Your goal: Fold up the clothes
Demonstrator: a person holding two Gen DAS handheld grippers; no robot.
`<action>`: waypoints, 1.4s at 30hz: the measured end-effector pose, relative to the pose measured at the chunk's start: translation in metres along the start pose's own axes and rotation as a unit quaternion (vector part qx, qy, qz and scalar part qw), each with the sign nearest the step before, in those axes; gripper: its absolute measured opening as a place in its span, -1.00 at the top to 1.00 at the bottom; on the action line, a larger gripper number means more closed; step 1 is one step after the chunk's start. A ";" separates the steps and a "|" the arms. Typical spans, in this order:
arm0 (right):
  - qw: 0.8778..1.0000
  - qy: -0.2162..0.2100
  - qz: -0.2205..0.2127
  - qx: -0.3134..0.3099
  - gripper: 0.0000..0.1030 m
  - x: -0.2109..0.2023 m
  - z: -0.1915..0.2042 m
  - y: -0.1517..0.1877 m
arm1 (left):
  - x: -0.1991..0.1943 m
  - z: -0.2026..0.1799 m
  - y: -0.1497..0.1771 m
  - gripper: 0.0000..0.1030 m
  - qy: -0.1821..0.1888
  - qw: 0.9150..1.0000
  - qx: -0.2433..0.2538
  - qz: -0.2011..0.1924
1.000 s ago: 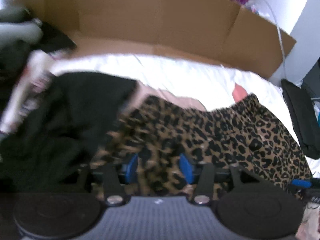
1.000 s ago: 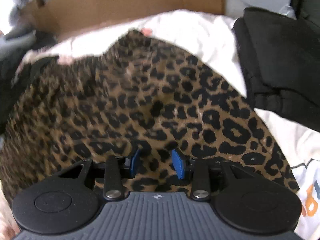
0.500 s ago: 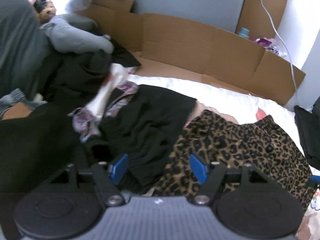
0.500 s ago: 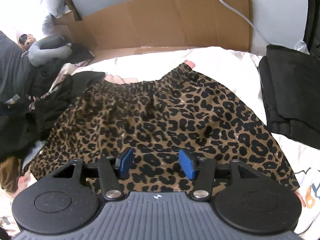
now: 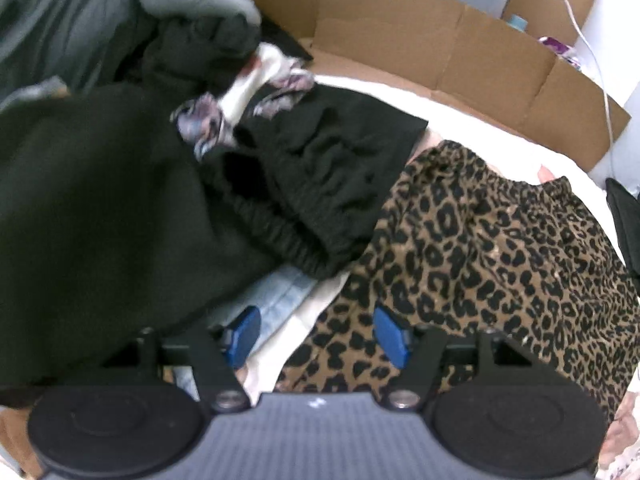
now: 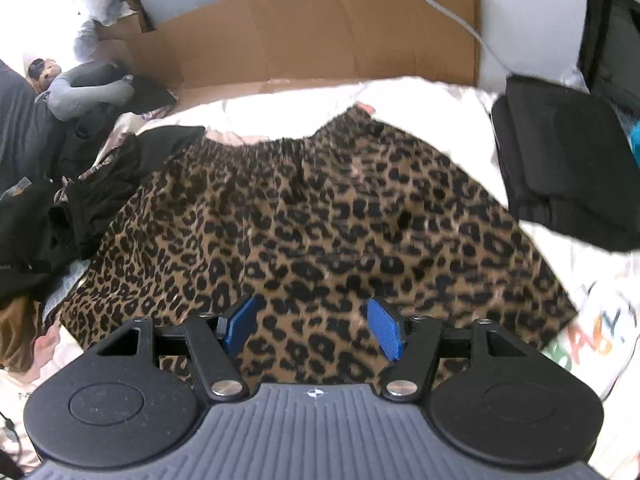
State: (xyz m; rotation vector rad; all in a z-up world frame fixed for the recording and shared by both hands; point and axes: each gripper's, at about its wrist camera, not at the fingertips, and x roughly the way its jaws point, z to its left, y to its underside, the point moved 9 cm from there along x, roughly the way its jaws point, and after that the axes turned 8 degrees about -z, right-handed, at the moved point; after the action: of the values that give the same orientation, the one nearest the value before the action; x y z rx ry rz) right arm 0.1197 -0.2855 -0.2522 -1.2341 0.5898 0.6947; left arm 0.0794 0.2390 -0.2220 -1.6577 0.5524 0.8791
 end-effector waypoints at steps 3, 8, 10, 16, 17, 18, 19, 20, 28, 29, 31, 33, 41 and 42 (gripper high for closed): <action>1.000 -0.006 0.003 0.010 -0.32 -0.003 0.010 0.009 | 0.010 0.011 0.018 -0.06 -0.001 1.000 -0.017 0.022; 1.000 -0.022 0.017 0.007 -0.32 0.000 0.031 0.028 | 0.025 0.032 0.045 0.30 -0.002 0.997 -0.054 0.052; 0.999 -0.026 0.029 0.006 -0.31 0.002 0.036 0.035 | 0.029 0.038 0.051 0.35 -0.001 0.996 -0.065 0.056; 0.999 -0.022 0.043 0.018 -0.31 0.009 0.037 0.044 | 0.040 0.047 0.055 0.36 0.021 0.996 -0.075 0.051; 0.999 -0.022 0.045 0.020 -0.31 0.010 0.038 0.044 | 0.041 0.047 0.057 0.36 0.025 0.995 -0.078 0.055; 0.998 -0.022 0.046 0.021 -0.31 0.012 0.038 0.044 | 0.042 0.047 0.059 0.36 0.030 0.994 -0.082 0.057; 0.998 -0.023 0.047 0.022 -0.31 0.012 0.039 0.045 | 0.042 0.046 0.061 0.36 0.033 0.994 -0.083 0.058; 0.998 -0.025 0.048 0.022 -0.31 0.013 0.040 0.045 | 0.042 0.045 0.062 0.36 0.034 0.995 -0.079 0.057; 0.998 -0.030 0.059 0.019 -0.31 0.014 0.044 0.053 | 0.040 0.031 0.076 0.28 0.036 0.997 -0.028 0.060; 0.997 -0.030 0.061 0.019 -0.31 0.014 0.044 0.054 | 0.040 0.030 0.077 0.28 0.037 0.997 -0.024 0.061; 0.997 -0.033 0.063 0.017 -0.31 0.013 0.045 0.057 | 0.038 0.028 0.080 0.28 0.037 0.997 -0.013 0.062; 0.997 -0.035 0.065 0.016 -0.31 0.013 0.047 0.058 | 0.038 0.029 0.079 0.28 0.038 0.997 -0.008 0.060; 0.997 -0.039 0.067 0.014 -0.31 0.014 0.049 0.059 | 0.036 0.038 0.076 0.47 0.038 0.997 -0.049 0.055; 0.997 -0.039 0.067 0.013 -0.31 0.014 0.050 0.059 | 0.036 0.039 0.076 0.60 0.039 0.996 -0.052 0.056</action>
State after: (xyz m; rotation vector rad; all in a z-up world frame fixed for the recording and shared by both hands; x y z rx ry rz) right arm 0.0863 -0.2244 -0.2886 -1.1451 0.6203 0.8412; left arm 0.0344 0.2592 -0.3004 -1.7751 0.6681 0.9417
